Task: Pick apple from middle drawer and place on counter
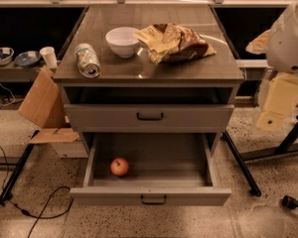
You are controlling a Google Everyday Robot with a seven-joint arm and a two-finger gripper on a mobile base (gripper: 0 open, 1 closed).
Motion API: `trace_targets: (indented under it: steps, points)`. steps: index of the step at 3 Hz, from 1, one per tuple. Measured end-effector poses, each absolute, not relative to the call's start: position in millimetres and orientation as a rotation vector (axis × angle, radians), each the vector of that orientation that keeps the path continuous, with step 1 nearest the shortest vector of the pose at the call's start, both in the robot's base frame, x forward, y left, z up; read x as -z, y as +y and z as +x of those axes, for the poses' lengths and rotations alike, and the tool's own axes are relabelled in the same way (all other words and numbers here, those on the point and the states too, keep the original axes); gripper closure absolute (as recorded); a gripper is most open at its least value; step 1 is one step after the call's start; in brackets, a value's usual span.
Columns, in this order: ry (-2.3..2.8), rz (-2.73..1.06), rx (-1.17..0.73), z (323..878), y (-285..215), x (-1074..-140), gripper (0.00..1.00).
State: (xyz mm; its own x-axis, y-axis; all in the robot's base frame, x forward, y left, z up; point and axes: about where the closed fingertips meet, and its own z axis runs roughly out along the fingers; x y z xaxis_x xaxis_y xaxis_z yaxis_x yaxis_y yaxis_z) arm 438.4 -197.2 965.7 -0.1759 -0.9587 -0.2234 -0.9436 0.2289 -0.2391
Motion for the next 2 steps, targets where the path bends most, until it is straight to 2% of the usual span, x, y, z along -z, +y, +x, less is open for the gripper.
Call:
trace_targets:
  steps: [2]
  points:
    - [2.163,-1.775,-0.057,440.7,-123.9,-901.3,0.0]
